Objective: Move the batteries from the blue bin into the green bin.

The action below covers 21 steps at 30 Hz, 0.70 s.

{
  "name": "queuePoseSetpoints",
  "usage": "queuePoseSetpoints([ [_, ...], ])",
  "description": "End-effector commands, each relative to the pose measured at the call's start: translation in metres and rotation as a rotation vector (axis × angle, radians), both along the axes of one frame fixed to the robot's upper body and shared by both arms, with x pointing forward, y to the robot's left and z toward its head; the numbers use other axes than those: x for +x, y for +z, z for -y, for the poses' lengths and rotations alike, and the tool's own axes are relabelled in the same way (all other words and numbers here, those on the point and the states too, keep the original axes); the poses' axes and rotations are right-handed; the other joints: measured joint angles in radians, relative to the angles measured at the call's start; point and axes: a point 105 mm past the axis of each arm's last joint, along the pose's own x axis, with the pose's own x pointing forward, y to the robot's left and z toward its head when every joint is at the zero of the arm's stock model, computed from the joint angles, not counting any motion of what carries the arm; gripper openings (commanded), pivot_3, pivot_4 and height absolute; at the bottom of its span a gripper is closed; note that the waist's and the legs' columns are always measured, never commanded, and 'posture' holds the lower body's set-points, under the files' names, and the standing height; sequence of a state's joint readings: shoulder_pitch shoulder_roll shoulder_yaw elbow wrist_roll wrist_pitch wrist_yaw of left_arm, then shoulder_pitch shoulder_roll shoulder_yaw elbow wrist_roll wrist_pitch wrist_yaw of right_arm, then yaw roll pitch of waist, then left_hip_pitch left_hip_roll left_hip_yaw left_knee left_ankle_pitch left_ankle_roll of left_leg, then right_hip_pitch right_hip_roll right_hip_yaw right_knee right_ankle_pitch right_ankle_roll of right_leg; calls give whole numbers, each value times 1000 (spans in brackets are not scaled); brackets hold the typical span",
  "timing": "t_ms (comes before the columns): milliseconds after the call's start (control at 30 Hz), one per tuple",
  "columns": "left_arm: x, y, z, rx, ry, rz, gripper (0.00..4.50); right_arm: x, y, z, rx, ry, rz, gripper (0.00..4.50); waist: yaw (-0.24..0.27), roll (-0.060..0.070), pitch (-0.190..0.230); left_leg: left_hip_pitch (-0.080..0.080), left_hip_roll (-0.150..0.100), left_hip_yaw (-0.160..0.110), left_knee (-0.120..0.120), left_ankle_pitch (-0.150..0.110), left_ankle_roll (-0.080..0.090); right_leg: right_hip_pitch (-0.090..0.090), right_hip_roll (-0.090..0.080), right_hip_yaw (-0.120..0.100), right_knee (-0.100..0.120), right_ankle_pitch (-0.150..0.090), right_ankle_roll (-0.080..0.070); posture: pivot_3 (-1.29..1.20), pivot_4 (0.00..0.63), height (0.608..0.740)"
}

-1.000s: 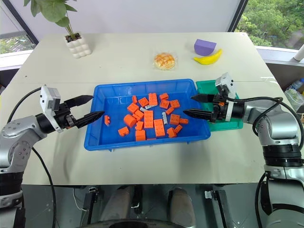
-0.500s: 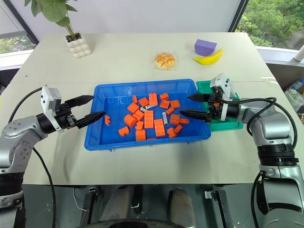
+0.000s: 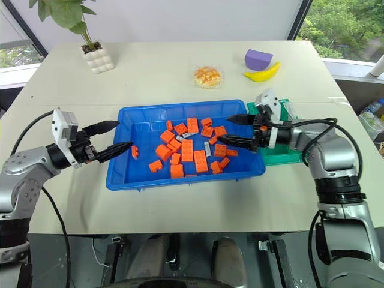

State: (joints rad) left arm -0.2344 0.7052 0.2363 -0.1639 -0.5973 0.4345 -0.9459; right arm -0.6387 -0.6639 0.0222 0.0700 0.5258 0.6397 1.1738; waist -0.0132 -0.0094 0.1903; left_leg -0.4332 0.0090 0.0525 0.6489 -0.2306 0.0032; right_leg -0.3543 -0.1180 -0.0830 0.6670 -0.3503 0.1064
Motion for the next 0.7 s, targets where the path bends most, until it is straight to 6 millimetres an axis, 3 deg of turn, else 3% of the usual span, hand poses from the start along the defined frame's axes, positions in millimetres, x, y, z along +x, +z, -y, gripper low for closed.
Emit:
queuePoseSetpoints([
  [33, -2, 11, 4, 11, -14, 42, 4500, -6, 10, -25, 25, 99, 34, 4453, 1, 0, 0, 0, 0, 0, 0, 0, 0, 0, 0, 0, 0, 0, 0, 0, 150, 739],
  [267, -7, 13, 7, 9, -12, 56, 4500, -2, -12, -55, 22, 170, -13, 4453, 3, 0, 0, 0, -1, 0, 1, 0, 0, 1, 0, 0, 0, 0, 0, 0, 150, 739],
  [500, -10, 12, 6, 10, 6, 57, 4500, 11, -35, -67, -24, 191, -69, 4453, -1, 0, 0, 0, 0, 0, 0, 0, 0, 0, 0, 0, 1, 0, 0, 0, 150, 739],
  [700, -11, 10, 7, 6, 18, 61, 4500, 23, -42, -73, -62, 190, -77, 4453, 0, 0, 0, 0, -1, 0, 0, 0, 0, 0, 0, 0, 1, 0, 0, 0, 150, 739],
])
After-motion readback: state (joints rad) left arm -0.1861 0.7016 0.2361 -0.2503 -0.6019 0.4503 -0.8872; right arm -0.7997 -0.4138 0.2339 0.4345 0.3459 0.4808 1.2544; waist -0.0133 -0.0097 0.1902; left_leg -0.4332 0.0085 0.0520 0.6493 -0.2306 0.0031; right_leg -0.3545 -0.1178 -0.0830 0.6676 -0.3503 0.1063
